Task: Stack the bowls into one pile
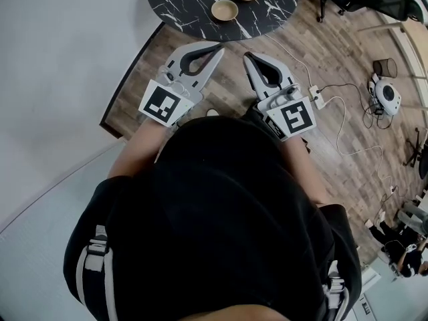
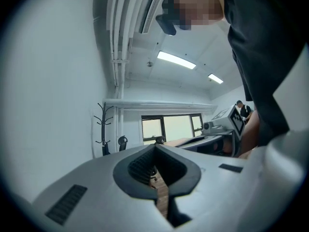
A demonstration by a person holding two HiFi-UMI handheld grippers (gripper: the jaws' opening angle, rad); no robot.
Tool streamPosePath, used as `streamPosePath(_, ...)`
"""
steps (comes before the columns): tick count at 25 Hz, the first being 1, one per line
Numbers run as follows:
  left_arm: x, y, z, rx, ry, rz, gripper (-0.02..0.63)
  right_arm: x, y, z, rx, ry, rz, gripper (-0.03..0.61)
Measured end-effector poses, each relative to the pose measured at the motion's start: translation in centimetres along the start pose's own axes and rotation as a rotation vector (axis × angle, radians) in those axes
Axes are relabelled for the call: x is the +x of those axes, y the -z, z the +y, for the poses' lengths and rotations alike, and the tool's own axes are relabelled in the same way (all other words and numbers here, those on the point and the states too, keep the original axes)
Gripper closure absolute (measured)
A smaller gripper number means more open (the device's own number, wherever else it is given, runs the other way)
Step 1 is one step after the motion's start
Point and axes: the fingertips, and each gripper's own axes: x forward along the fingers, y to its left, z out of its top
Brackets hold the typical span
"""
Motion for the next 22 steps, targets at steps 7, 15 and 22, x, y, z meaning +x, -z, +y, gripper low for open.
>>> streamPosePath(7,7.1,0.8,0.4,-0.032,-0.031,0.018,0.609,-0.2,0.3,-8.3,0.006,-0.026,-0.007,0.577)
streamPosePath(15,18.4,-0.1,2.3,-0.048,-0.124,0.029,0.609,-0.2,0.0,-20.8,0.018,-0.120,-0.003,0.578)
streamPosePath(22,26.8,-1.2,2.5,-0.035,-0.255,0.028,0.609,-1.2,-0.3,-29.6,0.019,-0.235,0.015,0.577)
